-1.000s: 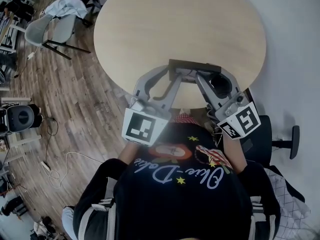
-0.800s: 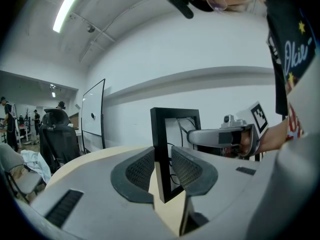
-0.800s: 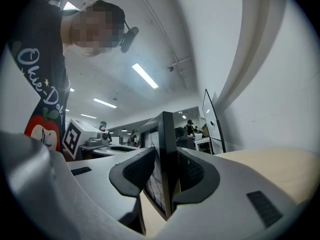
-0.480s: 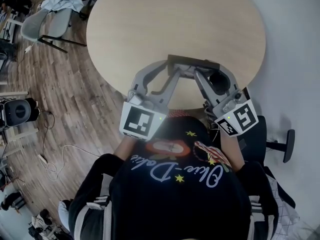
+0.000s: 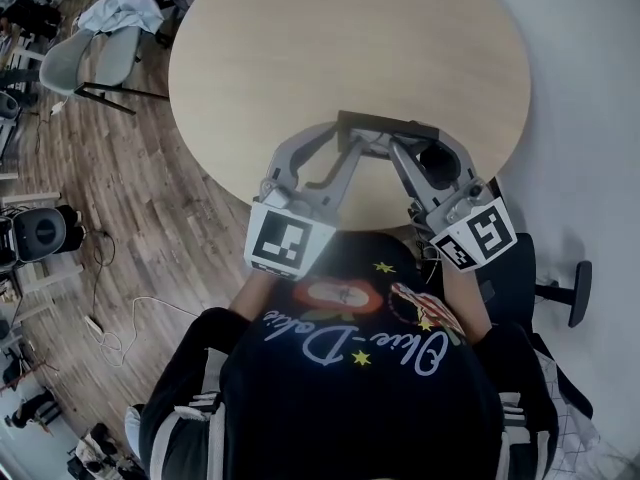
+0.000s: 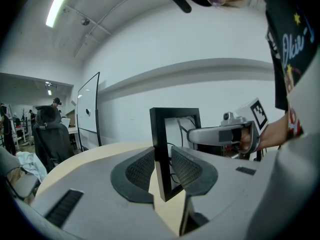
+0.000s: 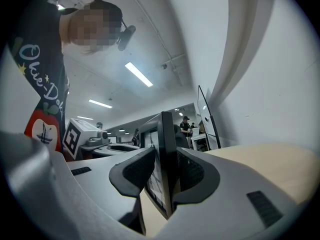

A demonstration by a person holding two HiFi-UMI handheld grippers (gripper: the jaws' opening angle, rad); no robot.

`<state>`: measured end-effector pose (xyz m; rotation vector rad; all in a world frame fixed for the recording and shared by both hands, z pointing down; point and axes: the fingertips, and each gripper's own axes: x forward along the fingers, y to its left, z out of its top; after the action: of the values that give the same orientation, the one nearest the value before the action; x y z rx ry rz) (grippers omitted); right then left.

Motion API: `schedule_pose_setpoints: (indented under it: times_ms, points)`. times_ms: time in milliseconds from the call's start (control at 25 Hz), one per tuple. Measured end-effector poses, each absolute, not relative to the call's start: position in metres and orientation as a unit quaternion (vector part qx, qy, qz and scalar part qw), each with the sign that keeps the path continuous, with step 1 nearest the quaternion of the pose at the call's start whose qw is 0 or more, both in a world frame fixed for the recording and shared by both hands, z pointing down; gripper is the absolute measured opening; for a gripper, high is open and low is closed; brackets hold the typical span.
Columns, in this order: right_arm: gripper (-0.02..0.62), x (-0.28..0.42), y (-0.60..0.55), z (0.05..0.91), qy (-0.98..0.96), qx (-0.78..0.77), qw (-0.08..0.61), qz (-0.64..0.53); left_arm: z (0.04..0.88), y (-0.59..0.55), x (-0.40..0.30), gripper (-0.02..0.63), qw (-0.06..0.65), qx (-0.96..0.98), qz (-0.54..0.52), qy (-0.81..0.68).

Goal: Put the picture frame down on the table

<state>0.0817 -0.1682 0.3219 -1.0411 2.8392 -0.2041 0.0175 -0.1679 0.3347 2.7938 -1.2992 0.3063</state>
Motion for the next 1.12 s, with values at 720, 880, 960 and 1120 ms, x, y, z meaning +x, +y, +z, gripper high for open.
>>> schedule_pose_setpoints:
  times_ms: [720,880,960,1120]
  points:
    - [0.098,0.071,-0.204,0.361,0.926,-0.363,0.025,-0.101,0.375,-0.205,0.008,0.103,0.056,0.905,0.131,-0.400]
    - [0.097,0.069,-0.209,0.373,0.925,-0.366,0.013,-0.106,0.388,-0.209,0.006,0.101,0.067,0.905,0.139,-0.397]
    - [0.098,0.068,-0.211,0.380,0.924,-0.368,0.006,-0.109,0.396,-0.211,0.005,0.101,0.072,0.905,0.144,-0.394]
    - [0.097,0.065,-0.213,0.391,0.921,-0.373,-0.005,-0.115,0.408,-0.214,0.002,0.101,0.082,0.906,0.151,-0.388]
